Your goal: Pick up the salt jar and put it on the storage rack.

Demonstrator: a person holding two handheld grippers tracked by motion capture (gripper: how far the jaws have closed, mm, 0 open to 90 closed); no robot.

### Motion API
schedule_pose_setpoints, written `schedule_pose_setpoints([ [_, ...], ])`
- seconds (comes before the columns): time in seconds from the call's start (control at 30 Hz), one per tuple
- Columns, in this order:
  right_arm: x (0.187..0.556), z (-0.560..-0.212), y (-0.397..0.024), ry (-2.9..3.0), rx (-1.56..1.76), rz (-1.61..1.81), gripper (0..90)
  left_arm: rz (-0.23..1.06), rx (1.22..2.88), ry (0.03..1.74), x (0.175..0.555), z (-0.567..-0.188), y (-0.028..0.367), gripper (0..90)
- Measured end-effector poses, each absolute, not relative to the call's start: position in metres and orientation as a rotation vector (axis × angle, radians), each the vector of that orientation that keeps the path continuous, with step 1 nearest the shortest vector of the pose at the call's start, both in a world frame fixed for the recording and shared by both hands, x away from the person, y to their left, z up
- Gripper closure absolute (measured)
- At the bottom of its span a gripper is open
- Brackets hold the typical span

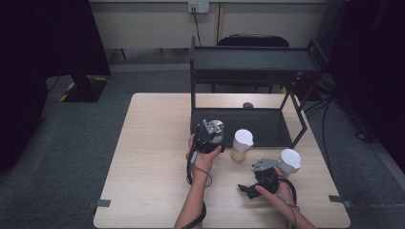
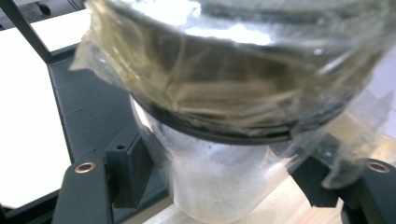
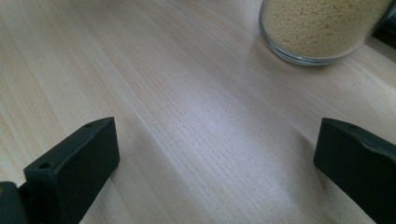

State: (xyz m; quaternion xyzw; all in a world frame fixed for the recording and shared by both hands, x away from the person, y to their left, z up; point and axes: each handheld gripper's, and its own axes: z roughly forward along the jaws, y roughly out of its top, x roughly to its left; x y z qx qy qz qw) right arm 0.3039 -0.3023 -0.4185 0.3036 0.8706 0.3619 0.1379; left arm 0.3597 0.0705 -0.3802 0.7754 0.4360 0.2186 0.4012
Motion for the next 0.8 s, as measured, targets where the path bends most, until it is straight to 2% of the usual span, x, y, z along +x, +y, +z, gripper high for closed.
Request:
schedule_pose_setpoints([
  [0.8, 0.304, -0.419, -0.302, 2.518, 0.878, 1.047, 0.0, 0.593, 1.925, 1.196, 0.381, -0.387, 0.050, 30.7],
])
